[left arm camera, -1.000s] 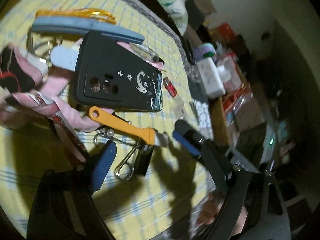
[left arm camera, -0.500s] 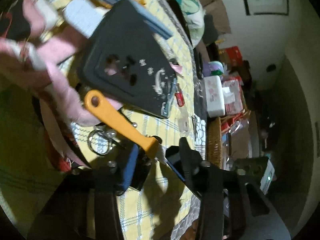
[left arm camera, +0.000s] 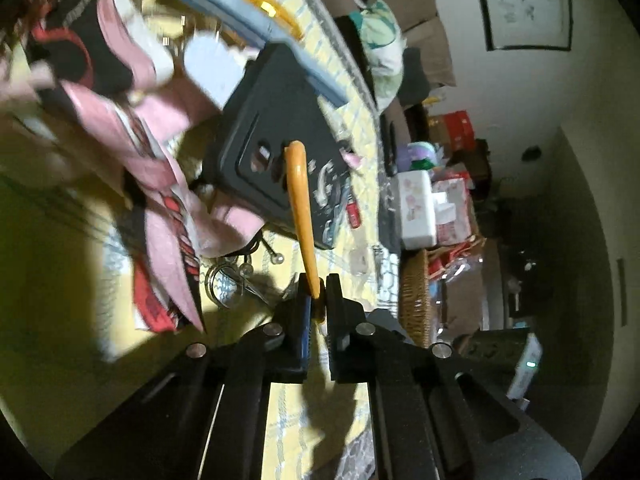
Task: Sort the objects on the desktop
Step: 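Move the left gripper to the orange-handled brush and grasp its handle, then carry the orange-handled brush into the box and open the left gripper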
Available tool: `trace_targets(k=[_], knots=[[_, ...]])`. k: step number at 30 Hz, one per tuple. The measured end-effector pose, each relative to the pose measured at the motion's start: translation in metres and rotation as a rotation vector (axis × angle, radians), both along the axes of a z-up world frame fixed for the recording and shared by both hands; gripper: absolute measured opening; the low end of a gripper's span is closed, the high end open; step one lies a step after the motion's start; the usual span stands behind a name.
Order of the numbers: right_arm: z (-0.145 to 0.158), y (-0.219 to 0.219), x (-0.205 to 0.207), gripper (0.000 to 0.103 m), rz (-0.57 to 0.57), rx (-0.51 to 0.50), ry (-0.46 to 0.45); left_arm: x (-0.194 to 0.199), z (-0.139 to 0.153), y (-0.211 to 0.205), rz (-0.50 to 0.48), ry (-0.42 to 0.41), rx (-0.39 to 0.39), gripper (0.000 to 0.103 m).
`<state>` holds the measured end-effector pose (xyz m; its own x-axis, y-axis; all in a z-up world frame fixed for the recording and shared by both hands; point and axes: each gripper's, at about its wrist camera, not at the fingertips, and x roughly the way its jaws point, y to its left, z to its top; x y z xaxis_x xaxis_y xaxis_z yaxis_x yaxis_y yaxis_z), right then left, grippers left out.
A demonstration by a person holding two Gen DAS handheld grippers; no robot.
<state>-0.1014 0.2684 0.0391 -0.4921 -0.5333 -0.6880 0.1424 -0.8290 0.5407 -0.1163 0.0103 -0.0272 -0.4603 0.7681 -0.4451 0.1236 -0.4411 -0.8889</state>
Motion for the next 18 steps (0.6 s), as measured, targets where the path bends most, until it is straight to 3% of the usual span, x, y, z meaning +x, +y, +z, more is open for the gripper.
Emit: trace_targets(k=[8, 14, 18], knots=[[-0.005, -0.021, -0.003, 0.031, 0.018, 0.035, -0.022, 0.027, 0.035, -0.045, -0.001, 0.080, 0.002, 0.006], [-0.022, -0.060, -0.009, 0.031, 0.058, 0.217, -0.063, 0.045, 0.055, -0.078, 0.015, 0.109, -0.005, 0.006], [-0.021, -0.068, -0.005, 0.015, 0.064, 0.289, -0.014, 0.054, 0.066, -0.105, 0.034, 0.117, 0.003, 0.006]])
